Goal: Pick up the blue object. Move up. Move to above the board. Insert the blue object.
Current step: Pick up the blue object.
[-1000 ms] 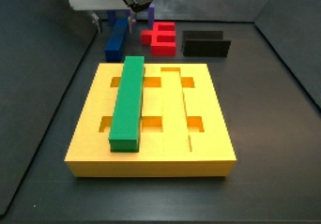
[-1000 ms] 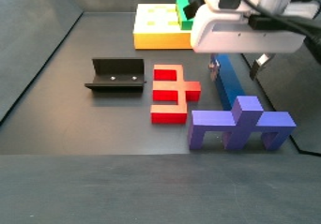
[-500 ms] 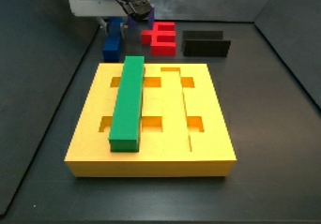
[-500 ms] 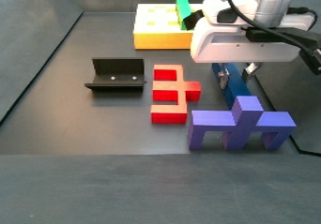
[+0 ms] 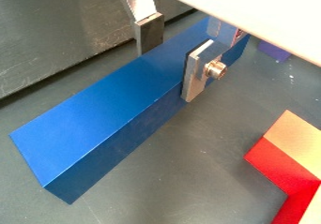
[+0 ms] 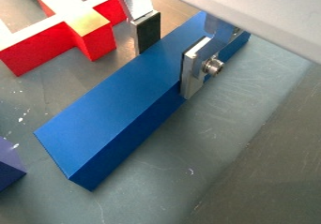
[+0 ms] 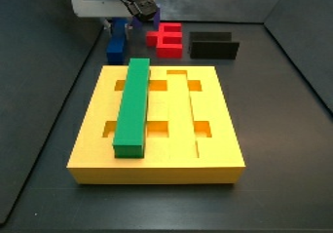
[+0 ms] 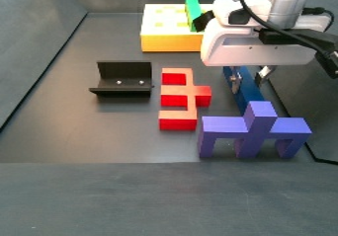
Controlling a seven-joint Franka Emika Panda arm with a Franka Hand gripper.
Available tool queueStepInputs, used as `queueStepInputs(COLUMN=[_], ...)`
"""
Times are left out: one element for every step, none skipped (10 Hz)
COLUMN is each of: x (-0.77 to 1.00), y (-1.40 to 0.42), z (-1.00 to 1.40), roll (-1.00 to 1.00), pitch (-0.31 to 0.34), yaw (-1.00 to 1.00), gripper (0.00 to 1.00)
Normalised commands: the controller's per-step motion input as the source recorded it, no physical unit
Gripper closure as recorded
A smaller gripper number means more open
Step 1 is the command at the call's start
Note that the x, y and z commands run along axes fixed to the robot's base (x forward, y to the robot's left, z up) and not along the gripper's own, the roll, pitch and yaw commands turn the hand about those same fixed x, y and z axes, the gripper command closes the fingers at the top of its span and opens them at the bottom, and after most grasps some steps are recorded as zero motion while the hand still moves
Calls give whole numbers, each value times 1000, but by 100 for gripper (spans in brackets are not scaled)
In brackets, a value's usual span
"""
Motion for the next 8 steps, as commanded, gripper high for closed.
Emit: queueStepInputs(x=[0,0,0,0,0,0,0,0], y=[0,0,0,0,0,0,0,0], z=[0,0,0,0,0,0,0,0], roll=[0,0,0,0,0,0,0,0], pitch=[0,0,0,0,0,0,0,0], yaw=[0,0,0,0,0,0,0,0], gripper=[100,100,100,100,100,100,100,100])
